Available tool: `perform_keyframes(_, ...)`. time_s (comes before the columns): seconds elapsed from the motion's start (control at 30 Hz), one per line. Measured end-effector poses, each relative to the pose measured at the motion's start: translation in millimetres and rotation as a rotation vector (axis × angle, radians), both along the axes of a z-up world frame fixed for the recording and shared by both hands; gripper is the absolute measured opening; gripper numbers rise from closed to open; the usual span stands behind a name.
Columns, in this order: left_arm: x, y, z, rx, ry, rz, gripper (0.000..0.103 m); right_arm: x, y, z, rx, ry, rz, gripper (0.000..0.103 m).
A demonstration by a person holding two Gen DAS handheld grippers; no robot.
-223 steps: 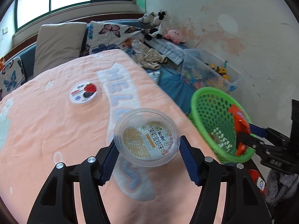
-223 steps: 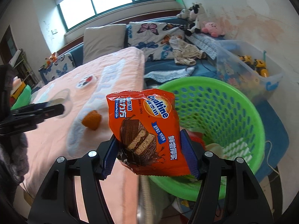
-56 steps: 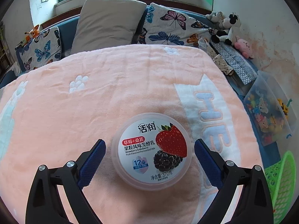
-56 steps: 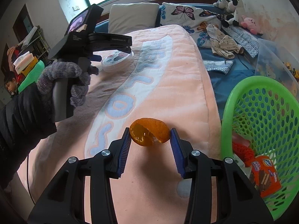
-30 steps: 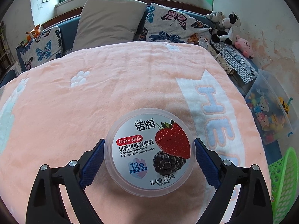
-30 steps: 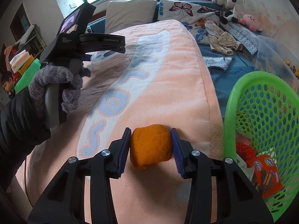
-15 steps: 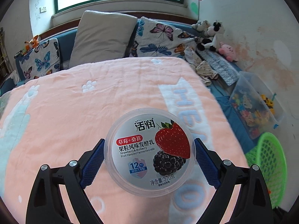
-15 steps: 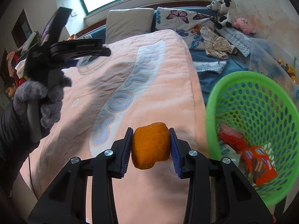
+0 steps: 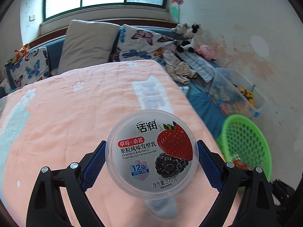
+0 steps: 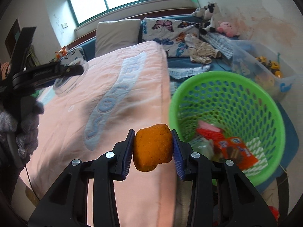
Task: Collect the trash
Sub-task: 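Carry the yogurt cup and orange scrap over the green basket with both tools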
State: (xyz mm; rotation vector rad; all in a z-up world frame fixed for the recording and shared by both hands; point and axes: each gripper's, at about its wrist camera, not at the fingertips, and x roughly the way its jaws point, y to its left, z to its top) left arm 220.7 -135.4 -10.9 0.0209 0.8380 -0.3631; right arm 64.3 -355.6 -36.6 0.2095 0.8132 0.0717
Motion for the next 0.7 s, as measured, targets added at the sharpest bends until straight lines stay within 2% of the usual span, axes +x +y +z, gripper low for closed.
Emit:
perform_keyframes(0.23, -32, -29, 9, -0.014, -0.012, -0.081, 0.089, -12, -33, 10, -0.035, -0.023, -0.067, 0.039)
perform_keyframes(0.47, -45, -63, 14, -0.013, -0.011, -0.147, 0.089, -17, -76, 9, -0.063, -0.013, -0.152, 0.039)
perform_keyframes(0.63, -50, -90, 16, -0.015, -0.008, -0.188, 0.089, -17, -103, 5, -0.060, -0.006, -0.202, 0.042)
perform_keyframes(0.7, -52, -101, 16, -0.007, -0.011, -0.206, 0.089, -16, -112, 3, -0.061, 0.000, -0.224, 0.046)
